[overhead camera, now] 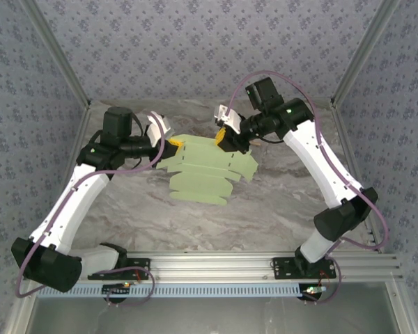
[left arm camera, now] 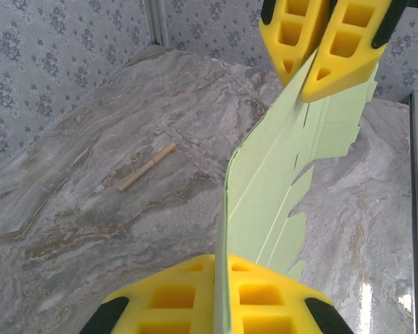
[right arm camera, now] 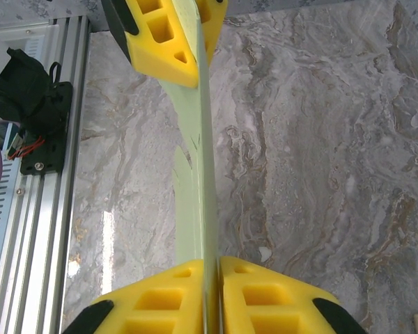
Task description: Fold the paper box
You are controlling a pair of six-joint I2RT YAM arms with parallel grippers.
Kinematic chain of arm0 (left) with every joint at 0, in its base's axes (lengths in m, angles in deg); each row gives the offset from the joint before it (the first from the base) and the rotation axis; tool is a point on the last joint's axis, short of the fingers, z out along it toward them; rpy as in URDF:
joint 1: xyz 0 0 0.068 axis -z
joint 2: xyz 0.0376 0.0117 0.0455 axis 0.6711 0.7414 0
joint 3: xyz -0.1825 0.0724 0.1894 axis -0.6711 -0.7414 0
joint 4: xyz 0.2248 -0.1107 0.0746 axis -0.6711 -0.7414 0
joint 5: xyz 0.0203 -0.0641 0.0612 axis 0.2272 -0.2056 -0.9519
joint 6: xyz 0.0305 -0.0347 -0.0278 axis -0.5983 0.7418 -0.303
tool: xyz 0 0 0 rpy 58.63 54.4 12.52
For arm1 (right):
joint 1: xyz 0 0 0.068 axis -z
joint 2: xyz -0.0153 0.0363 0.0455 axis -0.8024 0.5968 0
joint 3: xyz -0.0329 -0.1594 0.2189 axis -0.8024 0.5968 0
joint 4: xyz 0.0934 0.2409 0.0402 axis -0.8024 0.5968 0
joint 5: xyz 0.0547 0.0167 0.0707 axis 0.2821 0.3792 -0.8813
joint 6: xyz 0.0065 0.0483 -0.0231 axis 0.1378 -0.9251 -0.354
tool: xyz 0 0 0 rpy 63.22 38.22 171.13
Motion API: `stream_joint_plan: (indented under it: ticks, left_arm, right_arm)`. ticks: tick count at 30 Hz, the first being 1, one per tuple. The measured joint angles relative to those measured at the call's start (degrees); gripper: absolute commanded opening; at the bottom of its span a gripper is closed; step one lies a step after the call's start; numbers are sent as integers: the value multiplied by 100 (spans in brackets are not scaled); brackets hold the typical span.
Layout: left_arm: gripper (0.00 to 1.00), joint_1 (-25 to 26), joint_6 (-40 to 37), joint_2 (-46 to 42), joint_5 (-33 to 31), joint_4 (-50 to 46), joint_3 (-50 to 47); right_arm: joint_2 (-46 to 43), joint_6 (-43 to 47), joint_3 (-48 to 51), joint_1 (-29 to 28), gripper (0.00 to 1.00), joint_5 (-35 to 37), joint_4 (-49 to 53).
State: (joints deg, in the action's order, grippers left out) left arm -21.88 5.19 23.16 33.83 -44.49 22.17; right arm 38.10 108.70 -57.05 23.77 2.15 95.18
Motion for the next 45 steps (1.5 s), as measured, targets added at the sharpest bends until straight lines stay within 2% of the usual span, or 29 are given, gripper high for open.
stream_joint_plan:
  ticks: [9, 12, 13, 17, 19, 23, 29, 37, 45]
  left_arm:
    - [0, 0, 17, 0, -22, 26, -35]
    - [0, 0, 17, -4, -22, 33, -35]
    - [2, 0, 20, -9, -22, 37, -35]
    - [31, 11, 85, -70, -48, 155, -85]
    - [40, 9, 190, -144, -72, 254, -168]
    - [51, -83, 382, -348, -127, 518, -485]
    - [67, -291, 964, -1054, -286, 1386, -1615]
    - [71, -240, 1484, -1263, -157, 2234, -2291]
    - [72, 201, 1565, -1263, -236, 2433, -2297]
  right_arm:
    - [50, 9, 0, 48, 0, -105, 24]
    - [50, 50, 0, 70, 0, -170, 39]
    - [50, 70, 0, 76, 0, -199, 50]
    - [50, 129, 0, 138, 0, -302, 94]
    - [50, 138, 0, 175, 0, -343, 116]
    - [0, 146, 63, 249, 0, -380, 146]
    - [-459, -118, 752, 382, 0, -396, 15]
    - [-745, -398, 1104, 389, 0, -350, -157]
    - [-748, -564, 1235, 341, 0, -260, -400]
